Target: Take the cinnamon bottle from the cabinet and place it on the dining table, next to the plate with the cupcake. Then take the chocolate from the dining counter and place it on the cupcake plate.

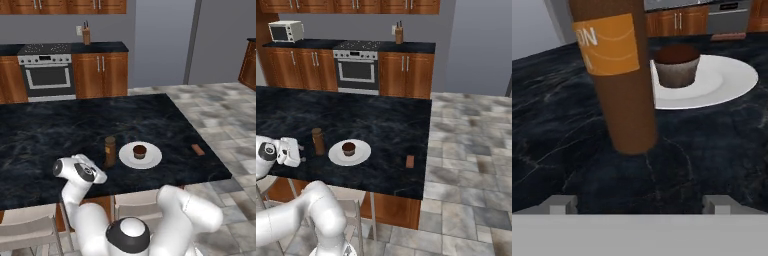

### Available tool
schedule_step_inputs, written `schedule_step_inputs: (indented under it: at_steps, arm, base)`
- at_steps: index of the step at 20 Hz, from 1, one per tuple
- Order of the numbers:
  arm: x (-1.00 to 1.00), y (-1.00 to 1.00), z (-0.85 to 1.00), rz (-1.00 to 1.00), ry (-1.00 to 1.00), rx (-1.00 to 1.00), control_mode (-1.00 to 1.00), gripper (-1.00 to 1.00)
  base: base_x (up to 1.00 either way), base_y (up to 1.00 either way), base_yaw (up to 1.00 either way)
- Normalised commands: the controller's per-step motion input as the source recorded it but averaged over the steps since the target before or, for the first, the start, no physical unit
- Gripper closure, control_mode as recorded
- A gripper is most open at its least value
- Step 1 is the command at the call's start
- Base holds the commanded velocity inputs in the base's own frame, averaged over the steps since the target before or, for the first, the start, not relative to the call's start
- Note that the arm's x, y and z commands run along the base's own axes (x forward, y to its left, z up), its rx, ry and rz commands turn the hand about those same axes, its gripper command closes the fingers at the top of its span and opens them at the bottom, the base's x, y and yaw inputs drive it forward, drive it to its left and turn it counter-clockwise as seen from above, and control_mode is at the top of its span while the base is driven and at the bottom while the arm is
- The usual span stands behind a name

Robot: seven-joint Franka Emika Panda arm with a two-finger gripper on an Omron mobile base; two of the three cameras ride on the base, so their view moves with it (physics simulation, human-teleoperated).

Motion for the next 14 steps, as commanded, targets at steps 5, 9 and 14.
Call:
schedule_step_inputs:
  at_steps: [5, 9, 14]
  arm:
    - [-0.54, 0.01, 0.31, 0.00, 0.11, 0.26, -1.00, -1.00]
    - [-0.60, -0.12, 0.38, 0.07, 0.19, 0.21, -1.00, -1.00]
    - [-0.67, -0.20, 0.40, 0.13, 0.20, 0.18, -1.00, -1.00]
  base:
    - [0.00, 0.00, 0.00]
    - [0.00, 0.00, 0.00]
    - [0.00, 0.00, 0.00]
